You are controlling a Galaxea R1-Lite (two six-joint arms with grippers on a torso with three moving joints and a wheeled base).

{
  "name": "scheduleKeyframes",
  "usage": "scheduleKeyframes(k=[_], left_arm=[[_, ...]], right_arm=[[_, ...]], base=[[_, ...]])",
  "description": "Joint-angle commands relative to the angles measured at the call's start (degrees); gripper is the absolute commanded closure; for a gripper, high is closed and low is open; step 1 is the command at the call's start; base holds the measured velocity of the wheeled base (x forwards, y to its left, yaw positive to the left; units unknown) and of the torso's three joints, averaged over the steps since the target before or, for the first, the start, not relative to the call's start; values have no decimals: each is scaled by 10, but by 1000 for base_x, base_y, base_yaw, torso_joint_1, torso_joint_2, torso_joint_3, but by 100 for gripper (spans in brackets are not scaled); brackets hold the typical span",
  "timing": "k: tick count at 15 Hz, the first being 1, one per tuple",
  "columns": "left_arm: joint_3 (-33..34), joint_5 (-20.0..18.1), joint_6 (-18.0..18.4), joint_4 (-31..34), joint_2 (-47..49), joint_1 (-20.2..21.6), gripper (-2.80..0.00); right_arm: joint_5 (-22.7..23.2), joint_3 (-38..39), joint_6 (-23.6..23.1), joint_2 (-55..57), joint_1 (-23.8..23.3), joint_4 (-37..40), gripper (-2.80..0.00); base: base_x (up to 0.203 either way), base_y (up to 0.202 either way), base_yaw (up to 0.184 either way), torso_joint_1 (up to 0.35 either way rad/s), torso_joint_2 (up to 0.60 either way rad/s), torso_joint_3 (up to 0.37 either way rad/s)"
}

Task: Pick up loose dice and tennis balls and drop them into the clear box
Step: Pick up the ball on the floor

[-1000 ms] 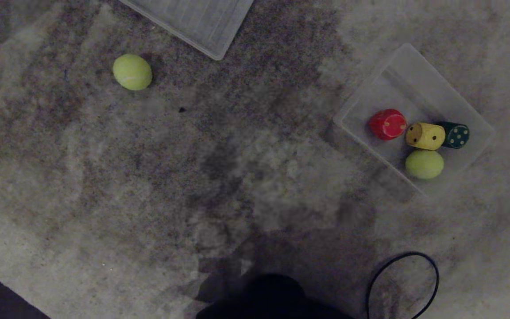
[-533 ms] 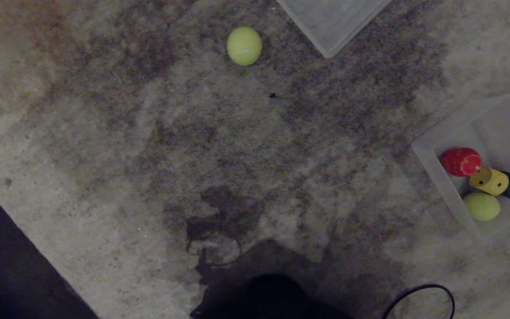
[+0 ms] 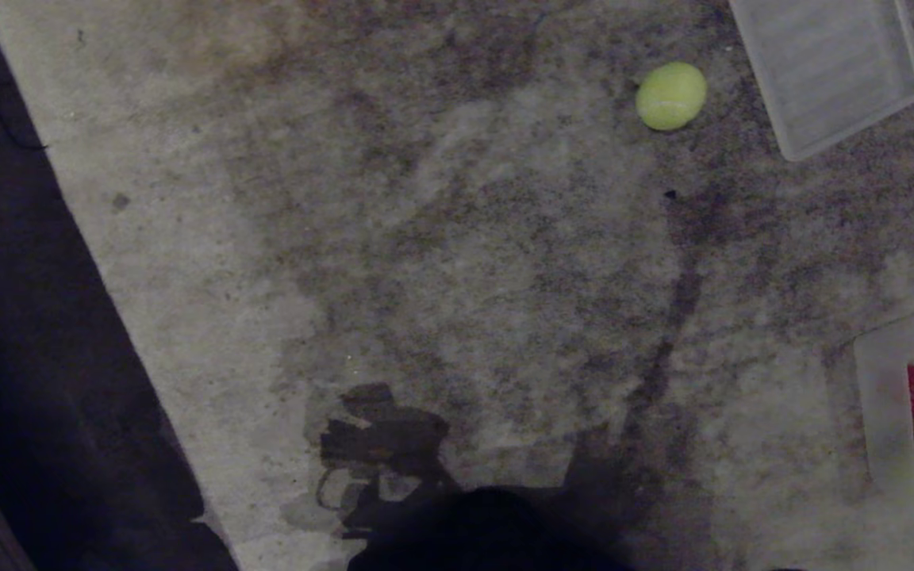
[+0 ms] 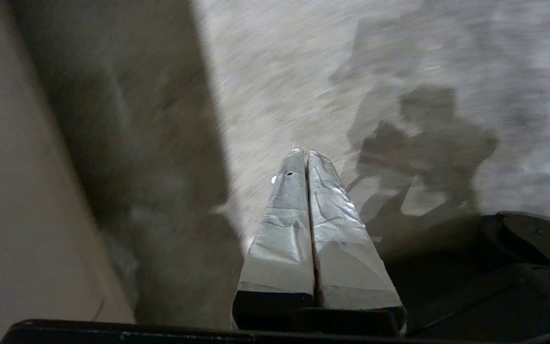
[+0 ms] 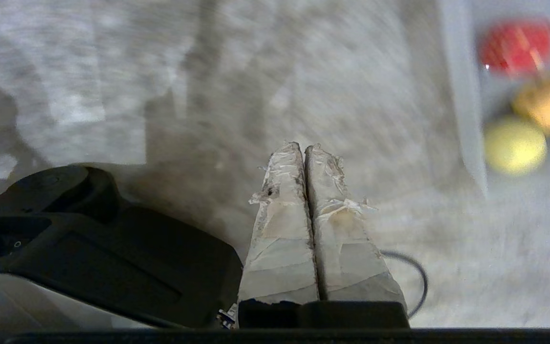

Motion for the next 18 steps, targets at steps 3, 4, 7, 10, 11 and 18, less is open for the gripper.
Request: scheduleKeyframes(k=[3,4,7,10,11,18], left_arm=[[1,0,0,0,0,0,0],[1,0,0,0,0,0,0],[1,0,0,0,0,0,0],[1,1,0,-1,0,0,0],[1,1,0,-1,0,0,0],[1,1,-1,-1,0,0,0]], right_arm=[[0,1,0,1,0,-1,0],[0,1,0,1,0,0,0],[1,1,0,1,0,-1,0],[0,1,0,1,0,-1,0],[0,1,0,1,0,0,0],[0,1,0,1,0,-1,0]], base=[[-1,-5,124,3,1,4],[0,0,0,0,0,0],[0,0,0,0,0,0],[0,0,0,0,0,0],[0,0,0,0,0,0],[158,0,0,3,3,0]])
